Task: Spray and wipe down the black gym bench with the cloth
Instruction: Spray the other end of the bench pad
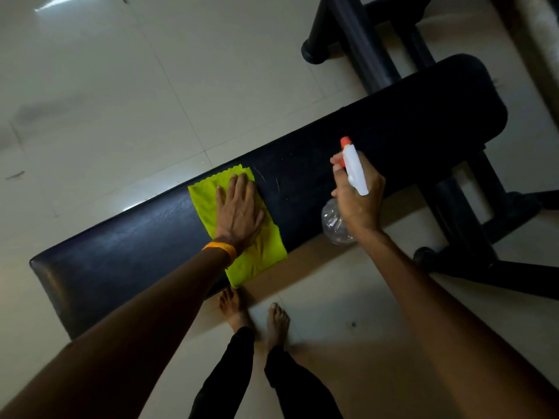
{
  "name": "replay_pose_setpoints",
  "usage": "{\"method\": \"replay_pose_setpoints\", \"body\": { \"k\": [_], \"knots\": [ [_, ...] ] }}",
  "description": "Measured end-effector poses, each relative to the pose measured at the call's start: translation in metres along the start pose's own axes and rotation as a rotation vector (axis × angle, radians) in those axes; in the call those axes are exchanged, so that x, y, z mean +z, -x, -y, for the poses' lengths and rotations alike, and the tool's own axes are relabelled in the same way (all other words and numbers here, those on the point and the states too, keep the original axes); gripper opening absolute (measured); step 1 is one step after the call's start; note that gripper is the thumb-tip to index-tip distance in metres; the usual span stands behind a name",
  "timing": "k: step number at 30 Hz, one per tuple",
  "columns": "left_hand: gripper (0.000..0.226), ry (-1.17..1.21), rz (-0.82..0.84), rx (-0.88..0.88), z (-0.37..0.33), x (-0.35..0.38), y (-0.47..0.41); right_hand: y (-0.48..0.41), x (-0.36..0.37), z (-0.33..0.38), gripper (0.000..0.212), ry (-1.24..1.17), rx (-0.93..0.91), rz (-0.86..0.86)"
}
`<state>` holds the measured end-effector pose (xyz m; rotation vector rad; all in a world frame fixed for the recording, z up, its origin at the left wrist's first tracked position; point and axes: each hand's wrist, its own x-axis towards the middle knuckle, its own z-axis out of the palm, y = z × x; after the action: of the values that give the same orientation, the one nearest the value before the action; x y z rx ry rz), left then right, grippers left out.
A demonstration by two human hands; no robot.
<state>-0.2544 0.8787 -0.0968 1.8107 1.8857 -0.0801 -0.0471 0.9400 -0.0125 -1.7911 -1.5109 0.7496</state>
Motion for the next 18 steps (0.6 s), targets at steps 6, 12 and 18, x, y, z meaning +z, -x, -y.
{"method": "replay_pose_setpoints", "body": {
  "k": [6,12,18],
  "knots": [
    [0.07,0.006,-0.02,-0.02,-0.015,0.02,0.001,0.044,0.005,-0.043,0.015,0.348,0.035,0.213],
    [0.074,-0.036,-0.118,-0.018,-0.011,0.04,0.003,0.07,0.025,-0.068,0.02,0.41,0.137,0.349],
    [0.073,-0.012,-0.185,-0.066,-0.025,0.041,-0.001,0.061,0.013,-0.081,0.015,0.362,0.108,0.327]
  ]
}}
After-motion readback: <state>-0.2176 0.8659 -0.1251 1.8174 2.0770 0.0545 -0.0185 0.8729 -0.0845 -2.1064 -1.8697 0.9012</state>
